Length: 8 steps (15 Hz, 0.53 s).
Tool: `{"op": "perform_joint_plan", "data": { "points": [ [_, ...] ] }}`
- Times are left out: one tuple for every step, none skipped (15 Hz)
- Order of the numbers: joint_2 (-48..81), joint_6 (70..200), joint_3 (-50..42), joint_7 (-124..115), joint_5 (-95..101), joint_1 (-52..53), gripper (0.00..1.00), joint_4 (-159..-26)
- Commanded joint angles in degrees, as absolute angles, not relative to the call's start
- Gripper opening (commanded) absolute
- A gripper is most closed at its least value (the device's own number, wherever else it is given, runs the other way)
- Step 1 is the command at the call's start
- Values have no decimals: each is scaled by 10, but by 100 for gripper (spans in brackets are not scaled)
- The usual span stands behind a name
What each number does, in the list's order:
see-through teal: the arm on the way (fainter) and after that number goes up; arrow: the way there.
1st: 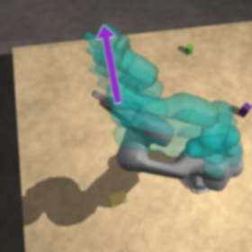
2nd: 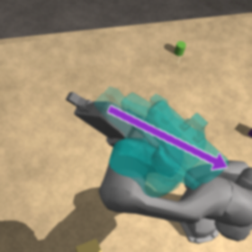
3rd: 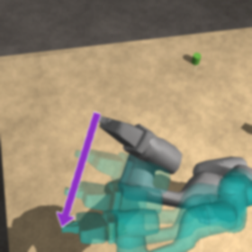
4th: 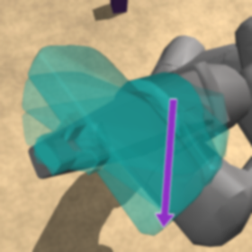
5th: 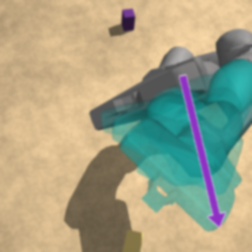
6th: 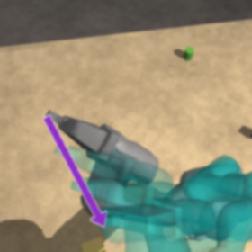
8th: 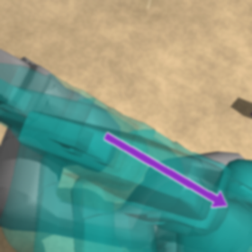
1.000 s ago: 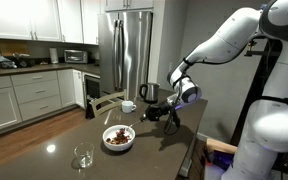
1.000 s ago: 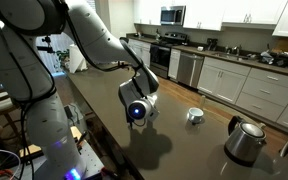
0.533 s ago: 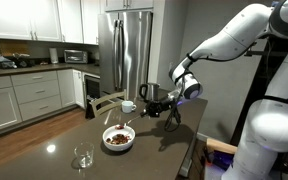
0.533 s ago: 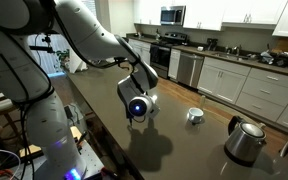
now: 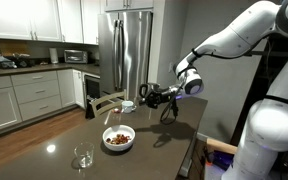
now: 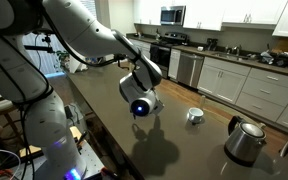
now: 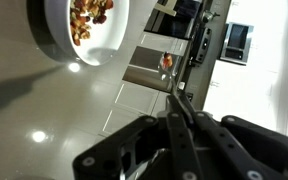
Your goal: Use the spoon to put the contents in the bowl into the cup, then mix the contents in the bowl
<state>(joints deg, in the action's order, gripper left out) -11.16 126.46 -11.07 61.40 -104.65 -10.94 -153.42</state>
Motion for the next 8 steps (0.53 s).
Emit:
{"op": "perform_joint_plan", "data": {
  "points": [
    [-112,1245,-112,607,-1089,-125,4,-1515],
    [-111,1244,-113,610,-1100,-126,3,-1510],
    [-108,1245,-114,616,-1117,-127,4,-1503],
    [-107,1245,-113,618,-1129,-129,4,-1498],
    [-104,1246,-113,621,-1143,-130,4,-1491],
    [-103,1246,-113,626,-1156,-131,4,-1486],
    [-98,1248,-114,631,-1169,-133,3,-1479],
    [-96,1248,-114,634,-1180,-134,3,-1473]
  ]
}}
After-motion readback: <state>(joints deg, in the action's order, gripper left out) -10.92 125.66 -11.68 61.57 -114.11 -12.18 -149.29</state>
